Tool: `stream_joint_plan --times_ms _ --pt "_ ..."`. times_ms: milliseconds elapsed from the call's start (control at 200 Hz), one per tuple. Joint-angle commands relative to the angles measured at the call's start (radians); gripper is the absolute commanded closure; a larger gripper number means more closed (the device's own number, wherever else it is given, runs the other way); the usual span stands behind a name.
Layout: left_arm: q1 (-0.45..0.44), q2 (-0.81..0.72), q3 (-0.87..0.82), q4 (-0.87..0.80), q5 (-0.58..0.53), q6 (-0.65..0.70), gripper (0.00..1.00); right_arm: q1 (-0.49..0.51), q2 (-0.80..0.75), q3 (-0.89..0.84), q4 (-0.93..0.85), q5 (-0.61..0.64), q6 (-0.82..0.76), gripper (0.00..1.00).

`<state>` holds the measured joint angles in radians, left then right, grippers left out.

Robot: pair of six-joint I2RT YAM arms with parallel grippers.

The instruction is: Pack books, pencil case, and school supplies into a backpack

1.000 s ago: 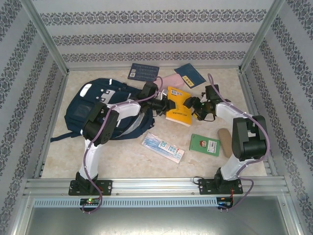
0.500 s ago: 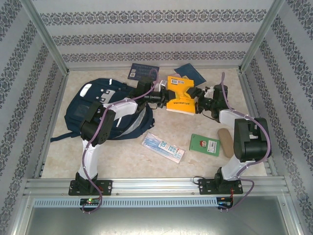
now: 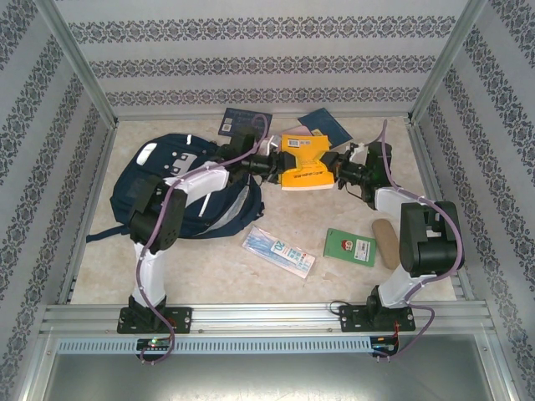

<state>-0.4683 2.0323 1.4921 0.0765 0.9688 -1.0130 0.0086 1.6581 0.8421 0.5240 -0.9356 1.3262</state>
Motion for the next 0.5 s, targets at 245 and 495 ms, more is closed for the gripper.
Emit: stream_joint_plan --times_ms 245,495 --pt "0.103 -0.205 0.106 -0.877 -0.570 0.682 0.47 0.031 -0.028 -0.006 0.023 0.018 -0.059 1.00" --pt "0.103 -0.198 0.045 -0.973 -0.882 0.784 0.47 0.068 0.000 0.012 0.022 0.033 -0.059 1.00"
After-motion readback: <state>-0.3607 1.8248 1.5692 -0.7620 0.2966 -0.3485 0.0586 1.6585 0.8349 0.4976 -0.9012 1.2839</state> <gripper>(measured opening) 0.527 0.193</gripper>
